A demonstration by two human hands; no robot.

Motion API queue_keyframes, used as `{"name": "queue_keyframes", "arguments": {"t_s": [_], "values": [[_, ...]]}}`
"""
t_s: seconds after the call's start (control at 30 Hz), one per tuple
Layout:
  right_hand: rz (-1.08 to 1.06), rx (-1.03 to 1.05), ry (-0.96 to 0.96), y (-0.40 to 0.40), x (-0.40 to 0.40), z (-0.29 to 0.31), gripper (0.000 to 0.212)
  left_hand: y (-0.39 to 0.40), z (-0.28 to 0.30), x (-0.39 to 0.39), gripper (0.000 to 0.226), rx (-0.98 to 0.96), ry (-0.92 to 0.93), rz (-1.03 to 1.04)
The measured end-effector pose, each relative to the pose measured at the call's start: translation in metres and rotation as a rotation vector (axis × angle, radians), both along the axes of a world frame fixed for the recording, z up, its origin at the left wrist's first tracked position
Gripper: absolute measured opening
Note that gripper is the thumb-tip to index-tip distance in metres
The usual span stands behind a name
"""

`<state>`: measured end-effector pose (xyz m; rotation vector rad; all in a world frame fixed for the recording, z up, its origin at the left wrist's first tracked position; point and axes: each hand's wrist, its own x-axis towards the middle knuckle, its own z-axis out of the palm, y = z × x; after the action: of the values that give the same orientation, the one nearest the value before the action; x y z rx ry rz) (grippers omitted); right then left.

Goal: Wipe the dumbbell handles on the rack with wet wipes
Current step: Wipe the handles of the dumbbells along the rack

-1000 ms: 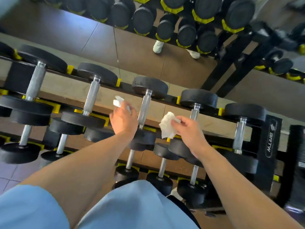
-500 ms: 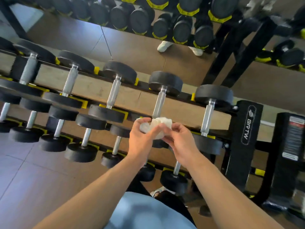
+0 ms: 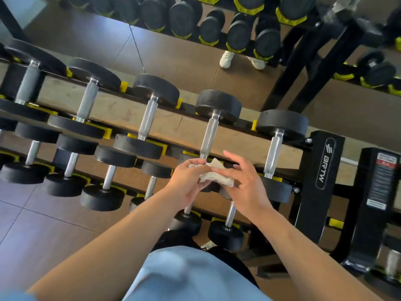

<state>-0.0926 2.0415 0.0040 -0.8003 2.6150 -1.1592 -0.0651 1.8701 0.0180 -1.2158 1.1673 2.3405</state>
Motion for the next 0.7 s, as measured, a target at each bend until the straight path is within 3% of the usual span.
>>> {"name": "queue_keyframes", "arguments": {"t_s": [0.07, 0.17, 0.23, 0.3, 0.4, 0.57, 0.7], "values": [[-0.13, -0.102, -0.022, -0.01, -0.001, 0.003, 0.035, -0.001, -0.005, -0.007, 0.033, -0.251, 0.009, 0.005], [-0.447, -0.172, -0.25, -0.029, -0.017, 0.009, 0.022, -0.013, -0.011, -0.023, 0.031, -0.742, 0.046, 0.009], [-0.584, -0.166, -0.34, -0.042, -0.035, 0.006, 0.019, -0.024, -0.026, -0.039, 0.029, -0.791, 0.053, 0.043], [-0.592, -0.086, -0.252, -0.056, -0.058, 0.003, 0.018, -0.031, -0.046, -0.055, 0.025, -0.781, -0.04, 0.056], [-0.415, 0.07, 0.01, -0.078, -0.1, -0.01, 0.03, -0.03, -0.073, -0.07, 0.023, -0.794, -0.127, 0.005], [0.255, 0.361, 0.345, -0.086, -0.165, -0.059, 0.041, -0.026, -0.09, -0.077, 0.023, -0.908, -0.222, -0.052], [0.38, 0.485, 0.402, -0.078, -0.167, -0.074, 0.045, -0.026, -0.092, -0.08, 0.027, -0.95, -0.23, -0.083]]}}
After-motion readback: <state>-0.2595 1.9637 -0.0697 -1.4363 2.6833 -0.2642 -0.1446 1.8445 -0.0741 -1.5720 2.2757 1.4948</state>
